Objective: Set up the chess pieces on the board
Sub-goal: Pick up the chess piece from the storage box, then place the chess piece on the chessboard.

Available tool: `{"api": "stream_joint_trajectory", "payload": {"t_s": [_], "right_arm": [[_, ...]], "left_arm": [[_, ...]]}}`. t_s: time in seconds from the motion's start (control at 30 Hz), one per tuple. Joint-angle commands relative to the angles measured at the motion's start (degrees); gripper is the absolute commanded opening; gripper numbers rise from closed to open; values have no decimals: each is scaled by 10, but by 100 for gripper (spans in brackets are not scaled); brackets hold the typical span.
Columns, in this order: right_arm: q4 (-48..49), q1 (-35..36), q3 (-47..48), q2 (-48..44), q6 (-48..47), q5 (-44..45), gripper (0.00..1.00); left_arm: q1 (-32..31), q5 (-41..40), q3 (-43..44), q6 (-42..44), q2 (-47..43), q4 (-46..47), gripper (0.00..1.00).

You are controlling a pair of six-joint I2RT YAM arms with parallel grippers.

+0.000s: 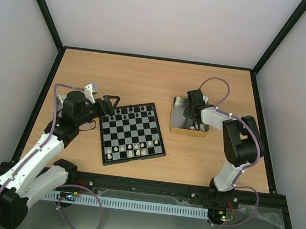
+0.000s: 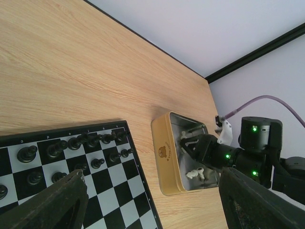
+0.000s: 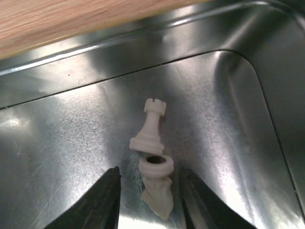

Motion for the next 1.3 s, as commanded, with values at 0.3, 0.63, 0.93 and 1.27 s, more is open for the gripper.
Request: {"api": "stream_joint_trajectory", "payload": {"t_s": [0.3, 0.63, 0.93, 1.27], "right_arm": [[-9, -2, 17, 25, 10, 17, 7], [10, -2, -9, -141, -25, -157, 7], [120, 49, -40, -226, -76, -488, 10], [75, 156, 13, -222, -204, -571, 13]], "left_arm": [[-1, 5, -3, 10, -3, 8, 77], [-10, 43, 1, 1, 9, 29, 77], [-49, 135, 21, -48, 53, 85, 78], [-69, 250, 21, -179, 117, 181, 79]]}}
